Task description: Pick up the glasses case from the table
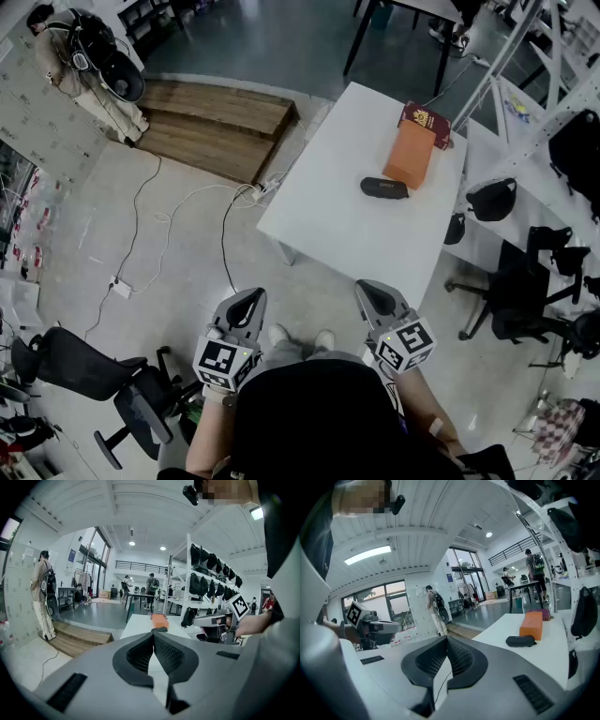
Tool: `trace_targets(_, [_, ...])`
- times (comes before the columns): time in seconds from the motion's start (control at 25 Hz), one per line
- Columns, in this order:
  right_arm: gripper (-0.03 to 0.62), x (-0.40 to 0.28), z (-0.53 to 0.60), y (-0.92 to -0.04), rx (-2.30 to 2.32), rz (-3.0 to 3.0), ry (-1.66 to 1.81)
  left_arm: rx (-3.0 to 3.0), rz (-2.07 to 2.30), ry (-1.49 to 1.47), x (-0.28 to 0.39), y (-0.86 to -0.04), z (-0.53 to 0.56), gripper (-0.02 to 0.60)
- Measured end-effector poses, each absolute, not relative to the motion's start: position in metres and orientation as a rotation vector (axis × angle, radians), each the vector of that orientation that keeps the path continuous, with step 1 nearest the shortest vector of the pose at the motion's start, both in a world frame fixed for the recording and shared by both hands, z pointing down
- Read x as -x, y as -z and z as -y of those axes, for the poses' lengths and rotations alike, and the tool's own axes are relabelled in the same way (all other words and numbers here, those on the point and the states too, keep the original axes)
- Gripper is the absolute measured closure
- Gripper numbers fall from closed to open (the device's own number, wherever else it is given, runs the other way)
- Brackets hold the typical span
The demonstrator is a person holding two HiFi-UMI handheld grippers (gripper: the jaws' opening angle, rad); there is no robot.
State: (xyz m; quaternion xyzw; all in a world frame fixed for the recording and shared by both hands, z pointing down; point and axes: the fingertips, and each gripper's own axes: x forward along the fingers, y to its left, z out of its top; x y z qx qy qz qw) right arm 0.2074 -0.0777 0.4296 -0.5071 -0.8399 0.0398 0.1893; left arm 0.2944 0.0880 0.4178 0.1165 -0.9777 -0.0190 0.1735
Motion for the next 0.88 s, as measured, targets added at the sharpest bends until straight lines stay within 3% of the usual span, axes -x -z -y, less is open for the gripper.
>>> trace_targets(0.88, [0.563,-0.221,-0.069,-0.433,1.384,2.385,0.044,-0.437,2.792,0.109,-0.32,-0.437,-0.23,0.563])
